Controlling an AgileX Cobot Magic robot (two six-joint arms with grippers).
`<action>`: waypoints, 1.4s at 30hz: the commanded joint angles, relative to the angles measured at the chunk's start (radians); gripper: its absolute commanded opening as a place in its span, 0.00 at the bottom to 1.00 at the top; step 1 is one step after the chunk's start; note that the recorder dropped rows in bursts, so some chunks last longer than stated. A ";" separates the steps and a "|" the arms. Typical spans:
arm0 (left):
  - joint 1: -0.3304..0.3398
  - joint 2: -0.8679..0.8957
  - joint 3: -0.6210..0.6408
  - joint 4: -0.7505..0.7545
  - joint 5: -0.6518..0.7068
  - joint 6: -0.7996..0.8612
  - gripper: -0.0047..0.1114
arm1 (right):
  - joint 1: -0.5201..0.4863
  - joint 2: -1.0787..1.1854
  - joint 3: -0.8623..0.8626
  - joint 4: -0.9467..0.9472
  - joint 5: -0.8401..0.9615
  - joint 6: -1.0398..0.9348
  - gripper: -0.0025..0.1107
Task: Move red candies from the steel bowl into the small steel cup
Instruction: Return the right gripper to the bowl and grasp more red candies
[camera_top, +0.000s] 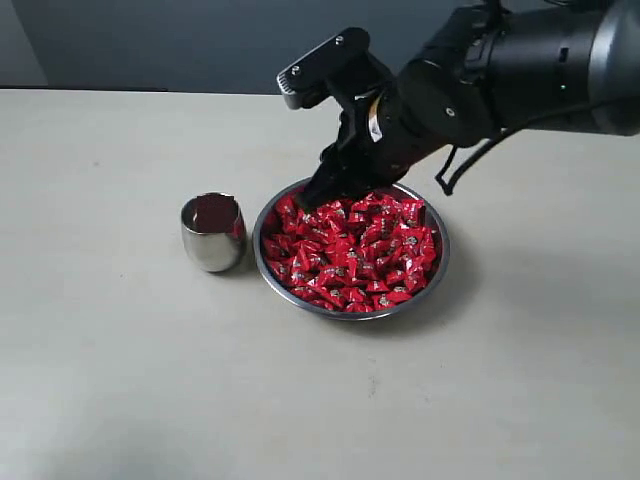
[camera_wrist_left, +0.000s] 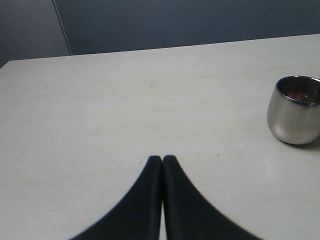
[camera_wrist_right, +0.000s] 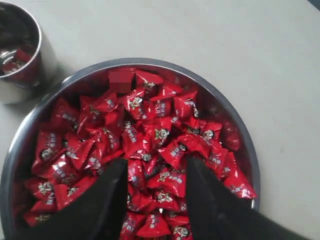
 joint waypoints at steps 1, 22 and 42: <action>-0.008 -0.005 -0.008 0.002 -0.005 -0.002 0.04 | -0.106 -0.014 0.054 -0.022 -0.079 0.084 0.36; -0.008 -0.005 -0.008 0.002 -0.005 -0.002 0.04 | -0.193 -0.014 0.113 0.180 -0.054 -0.039 0.36; -0.008 -0.005 -0.008 0.002 -0.005 -0.002 0.04 | -0.193 0.022 0.113 0.847 0.033 -0.715 0.36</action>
